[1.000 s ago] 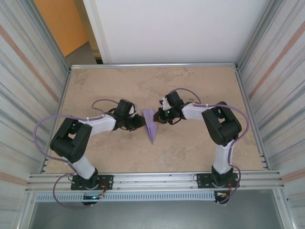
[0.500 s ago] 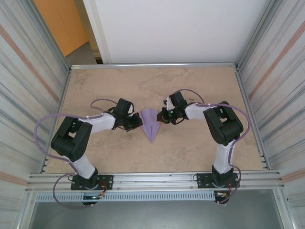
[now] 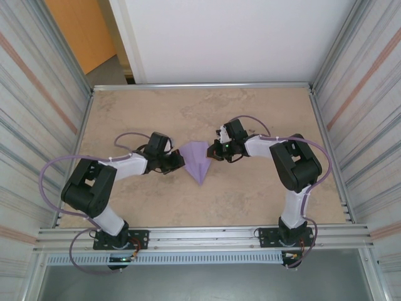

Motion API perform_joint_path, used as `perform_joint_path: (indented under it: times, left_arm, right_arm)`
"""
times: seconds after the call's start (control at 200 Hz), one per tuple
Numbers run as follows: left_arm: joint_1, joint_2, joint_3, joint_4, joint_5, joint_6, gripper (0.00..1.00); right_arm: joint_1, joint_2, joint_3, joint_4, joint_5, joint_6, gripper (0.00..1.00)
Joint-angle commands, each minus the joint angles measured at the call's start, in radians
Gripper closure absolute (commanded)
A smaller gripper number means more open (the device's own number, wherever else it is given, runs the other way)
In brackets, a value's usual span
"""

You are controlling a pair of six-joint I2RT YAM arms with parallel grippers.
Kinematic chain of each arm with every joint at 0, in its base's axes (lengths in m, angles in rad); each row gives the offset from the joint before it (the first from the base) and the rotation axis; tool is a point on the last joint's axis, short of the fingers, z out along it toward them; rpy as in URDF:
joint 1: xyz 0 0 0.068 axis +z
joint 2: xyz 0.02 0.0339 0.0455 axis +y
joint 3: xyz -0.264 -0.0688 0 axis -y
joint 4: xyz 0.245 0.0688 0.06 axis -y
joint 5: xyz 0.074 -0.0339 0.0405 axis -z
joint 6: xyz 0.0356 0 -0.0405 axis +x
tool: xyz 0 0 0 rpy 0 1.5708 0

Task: Fold a paper plane with a square sheet of paper (pick it up from the middle)
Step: Turn over a paper plane at the center of the table.

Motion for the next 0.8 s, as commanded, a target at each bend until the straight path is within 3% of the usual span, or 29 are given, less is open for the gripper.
perform_joint_path:
  times: [0.0,0.175,0.336,0.576,0.797]
  left_arm:
    - [0.008,0.028,-0.013,0.047,0.021,-0.009,0.95]
    - [0.009,0.035,-0.019,0.058,0.03,-0.001,0.95]
    - [0.01,0.049,-0.017,0.056,0.039,0.006,0.95]
    - [0.011,0.052,-0.011,0.053,0.043,0.01,0.95]
    - [0.013,0.052,-0.005,0.048,0.047,0.014,0.95]
  right_arm:
    - [-0.001,0.028,0.0,-0.014,-0.013,0.015,0.91]
    - [0.002,0.018,0.01,-0.042,-0.019,0.0,0.8]
    - [0.0,0.033,0.025,-0.071,-0.025,-0.014,0.82]
    - [0.014,0.042,0.036,-0.087,-0.054,-0.038,0.73]
    - [0.026,0.053,0.047,-0.091,-0.094,-0.062,0.74]
